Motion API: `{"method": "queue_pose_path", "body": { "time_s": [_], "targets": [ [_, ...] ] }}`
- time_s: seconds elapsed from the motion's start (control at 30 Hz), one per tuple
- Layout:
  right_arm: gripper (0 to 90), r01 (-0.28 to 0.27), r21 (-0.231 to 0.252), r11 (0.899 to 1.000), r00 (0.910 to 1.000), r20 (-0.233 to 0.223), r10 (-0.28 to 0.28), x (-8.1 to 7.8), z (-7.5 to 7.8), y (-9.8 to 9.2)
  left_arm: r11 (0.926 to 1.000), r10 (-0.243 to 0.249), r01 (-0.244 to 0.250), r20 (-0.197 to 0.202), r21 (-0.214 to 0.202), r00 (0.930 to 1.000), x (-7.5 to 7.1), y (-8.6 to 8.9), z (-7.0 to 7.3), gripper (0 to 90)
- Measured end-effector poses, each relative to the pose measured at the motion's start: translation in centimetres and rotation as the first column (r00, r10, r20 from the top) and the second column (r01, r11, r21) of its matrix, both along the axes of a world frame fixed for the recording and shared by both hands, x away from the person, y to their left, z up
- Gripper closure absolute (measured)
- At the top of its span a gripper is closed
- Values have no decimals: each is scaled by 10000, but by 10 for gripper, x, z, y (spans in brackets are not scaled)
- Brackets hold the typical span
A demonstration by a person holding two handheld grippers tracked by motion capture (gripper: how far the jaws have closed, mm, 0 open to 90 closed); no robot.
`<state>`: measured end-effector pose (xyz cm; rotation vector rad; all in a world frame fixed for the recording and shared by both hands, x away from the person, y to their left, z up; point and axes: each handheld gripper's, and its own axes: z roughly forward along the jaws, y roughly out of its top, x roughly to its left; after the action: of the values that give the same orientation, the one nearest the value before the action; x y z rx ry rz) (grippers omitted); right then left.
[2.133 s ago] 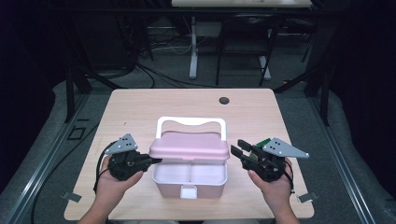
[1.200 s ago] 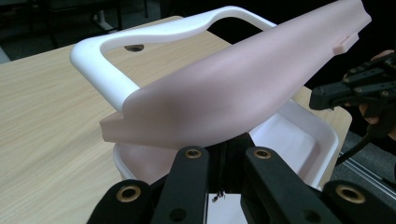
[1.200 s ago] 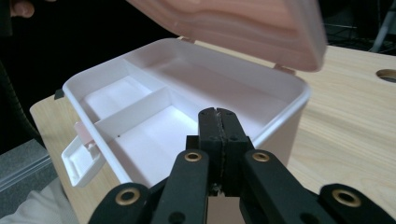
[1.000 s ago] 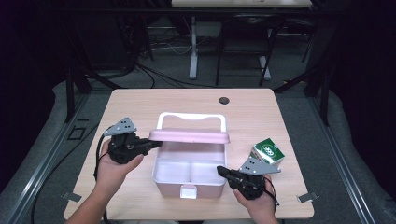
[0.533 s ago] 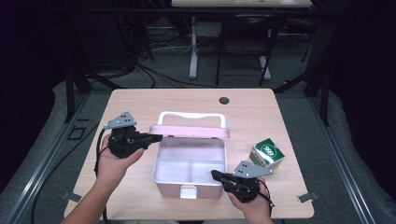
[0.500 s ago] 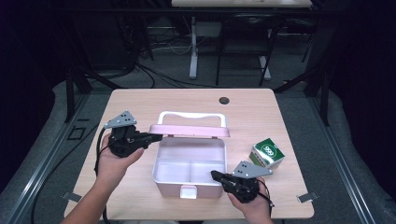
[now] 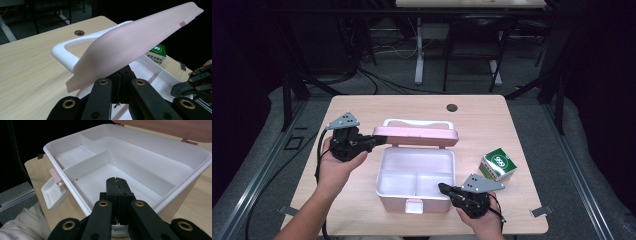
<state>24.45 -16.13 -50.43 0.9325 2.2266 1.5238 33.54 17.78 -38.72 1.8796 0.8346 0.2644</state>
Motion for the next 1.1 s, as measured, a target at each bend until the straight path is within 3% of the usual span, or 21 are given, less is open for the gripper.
{"method": "queue_pose_path", "body": {
  "time_s": [0.43, 1.1],
  "targets": [
    [900, -133, 32, 9999, 9999, -38, 134, 0, 0, -4, 9991, 428, -428, -38, -24, 9991, 13, 1, 6, 900],
    [900, -165, 119, 9998, 9999, -12, 165, 0, -1, -6, 9954, 945, -939, -353, 163, 9949, 38, -5, 2, 875]
  ]
}}
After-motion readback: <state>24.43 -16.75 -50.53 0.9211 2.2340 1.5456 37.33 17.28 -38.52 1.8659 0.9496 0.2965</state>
